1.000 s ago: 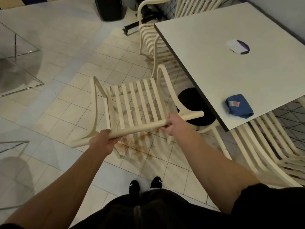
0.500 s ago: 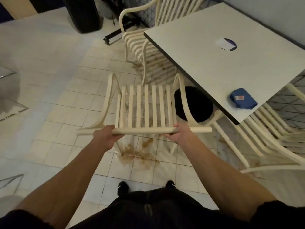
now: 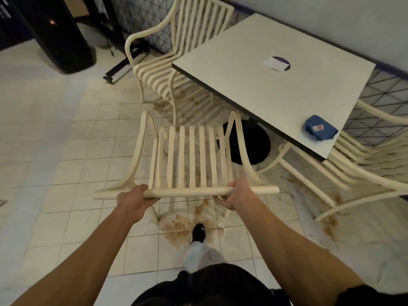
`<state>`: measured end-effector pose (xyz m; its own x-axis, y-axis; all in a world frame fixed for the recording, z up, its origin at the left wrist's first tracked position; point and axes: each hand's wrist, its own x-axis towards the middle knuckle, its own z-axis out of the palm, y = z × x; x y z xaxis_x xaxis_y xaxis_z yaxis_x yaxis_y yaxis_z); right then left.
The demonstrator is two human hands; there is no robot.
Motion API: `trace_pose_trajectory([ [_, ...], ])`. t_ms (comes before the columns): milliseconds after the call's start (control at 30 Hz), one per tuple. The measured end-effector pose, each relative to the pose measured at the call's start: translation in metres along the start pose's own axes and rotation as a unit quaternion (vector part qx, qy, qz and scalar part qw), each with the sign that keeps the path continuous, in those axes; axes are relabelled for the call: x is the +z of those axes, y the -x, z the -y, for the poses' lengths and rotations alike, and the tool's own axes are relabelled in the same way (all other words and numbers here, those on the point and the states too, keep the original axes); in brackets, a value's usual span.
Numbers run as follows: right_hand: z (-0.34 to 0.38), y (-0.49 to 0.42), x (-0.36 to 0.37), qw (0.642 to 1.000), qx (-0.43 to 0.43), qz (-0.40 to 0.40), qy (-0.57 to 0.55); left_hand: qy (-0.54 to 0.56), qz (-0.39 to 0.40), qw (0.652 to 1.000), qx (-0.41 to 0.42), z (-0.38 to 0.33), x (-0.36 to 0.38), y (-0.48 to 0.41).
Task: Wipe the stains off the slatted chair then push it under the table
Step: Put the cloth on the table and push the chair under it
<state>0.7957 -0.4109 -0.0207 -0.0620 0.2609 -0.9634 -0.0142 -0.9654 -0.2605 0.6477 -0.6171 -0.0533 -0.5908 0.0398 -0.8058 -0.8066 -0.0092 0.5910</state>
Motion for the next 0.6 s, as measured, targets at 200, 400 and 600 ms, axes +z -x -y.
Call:
trace_pose_trajectory([
  [200,-0.007,-0.023,0.024,0.995,-0.018,-0.018,-0.100,-0.175,0.090,0.976,-0.090,-0.036,-0.026,-0.003],
  [400,-0.015,-0.025,0.030,0.997,-0.058,-0.015,-0.056,-0.542,0.175,0.822,-0.013,-0.087,-0.017,0.009],
  [600,-0.036,-0.010,0.017,0.916,-0.248,-0.307,0.070,-0.647,0.219,0.650,0.333,-0.066,0.016,-0.010],
])
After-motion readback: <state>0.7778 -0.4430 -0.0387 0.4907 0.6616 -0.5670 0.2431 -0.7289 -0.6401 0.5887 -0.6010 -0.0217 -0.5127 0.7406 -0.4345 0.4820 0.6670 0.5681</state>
